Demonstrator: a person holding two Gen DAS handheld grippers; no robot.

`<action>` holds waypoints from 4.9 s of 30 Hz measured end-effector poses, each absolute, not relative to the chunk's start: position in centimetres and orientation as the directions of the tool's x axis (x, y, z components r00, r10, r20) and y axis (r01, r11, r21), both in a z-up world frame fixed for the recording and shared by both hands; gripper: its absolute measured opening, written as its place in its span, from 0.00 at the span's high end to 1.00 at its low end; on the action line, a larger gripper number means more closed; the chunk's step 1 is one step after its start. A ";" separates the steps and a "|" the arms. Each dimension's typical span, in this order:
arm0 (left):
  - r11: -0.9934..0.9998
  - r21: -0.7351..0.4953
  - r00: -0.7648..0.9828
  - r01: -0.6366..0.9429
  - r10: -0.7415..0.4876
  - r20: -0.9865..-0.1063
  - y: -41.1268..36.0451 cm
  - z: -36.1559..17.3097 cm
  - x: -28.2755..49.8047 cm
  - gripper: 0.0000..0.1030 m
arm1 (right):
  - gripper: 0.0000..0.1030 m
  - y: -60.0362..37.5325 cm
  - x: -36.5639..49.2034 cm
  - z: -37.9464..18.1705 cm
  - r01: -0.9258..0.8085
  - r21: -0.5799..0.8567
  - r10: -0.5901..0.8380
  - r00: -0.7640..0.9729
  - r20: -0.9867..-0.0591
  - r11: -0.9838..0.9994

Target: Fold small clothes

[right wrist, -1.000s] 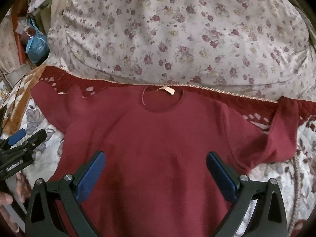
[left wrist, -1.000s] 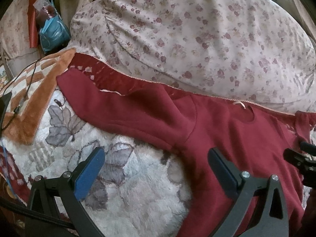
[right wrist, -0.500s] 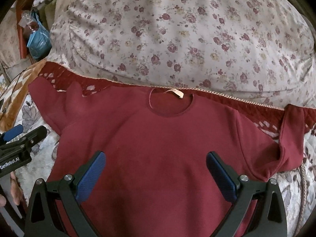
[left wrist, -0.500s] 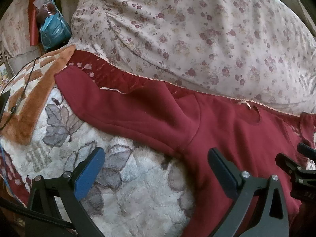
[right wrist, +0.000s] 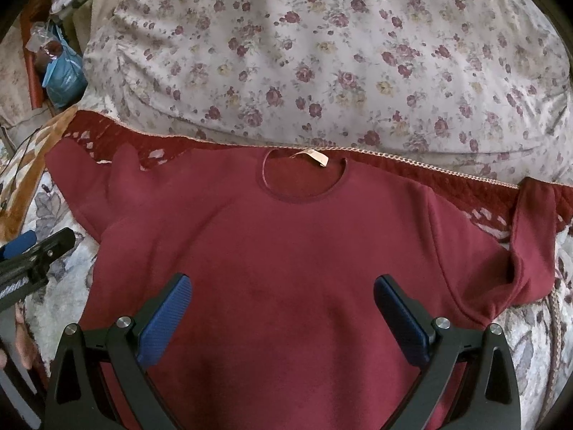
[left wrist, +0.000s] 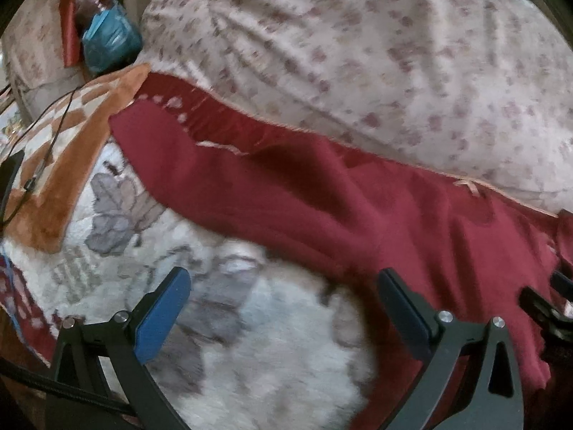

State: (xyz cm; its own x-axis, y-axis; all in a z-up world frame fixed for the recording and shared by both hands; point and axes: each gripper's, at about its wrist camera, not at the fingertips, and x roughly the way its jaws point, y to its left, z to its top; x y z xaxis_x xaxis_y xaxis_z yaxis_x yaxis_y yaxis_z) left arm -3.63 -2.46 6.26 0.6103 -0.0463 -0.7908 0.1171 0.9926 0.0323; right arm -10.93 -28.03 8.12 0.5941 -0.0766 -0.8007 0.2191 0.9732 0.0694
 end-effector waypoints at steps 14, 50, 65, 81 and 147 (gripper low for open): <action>0.962 0.174 0.586 -0.210 0.266 -0.765 6.7 6.7 11.2 0.19 | 0.00 -28.1 -10.8 7.4 0.198 0.168 0.029 0.559 -0.829 0.966; 0.947 -0.061 0.656 0.317 -0.265 -0.707 -13.8 13.4 0.2 0.92 | 0.00 -32.0 -13.1 10.5 0.277 0.253 0.033 0.611 -0.791 0.927; 0.867 -0.131 0.500 0.481 -0.394 -0.771 -24.0 8.2 -4.8 0.92 | 0.00 -40.4 -16.2 11.6 0.495 0.298 -0.097 0.625 -0.774 0.816; 0.901 0.112 0.630 0.419 -0.199 -0.751 -13.1 11.2 -5.1 0.25 | 0.01 -39.9 -15.0 9.4 0.443 0.337 -0.018 0.627 -0.779 0.831; 0.984 -0.066 0.560 0.163 -0.147 -0.815 -3.9 7.5 0.9 0.22 | 0.58 -19.8 8.4 4.8 -0.202 0.297 0.359 0.474 -0.804 0.933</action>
State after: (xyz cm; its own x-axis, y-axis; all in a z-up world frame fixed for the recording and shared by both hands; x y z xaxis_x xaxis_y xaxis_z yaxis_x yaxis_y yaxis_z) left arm 0.87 -3.93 7.52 0.5599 -0.1473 -0.8154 0.1634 0.9844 -0.0655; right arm 8.42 -19.79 4.78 0.4739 0.3588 -0.8041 -0.2020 0.9332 0.2973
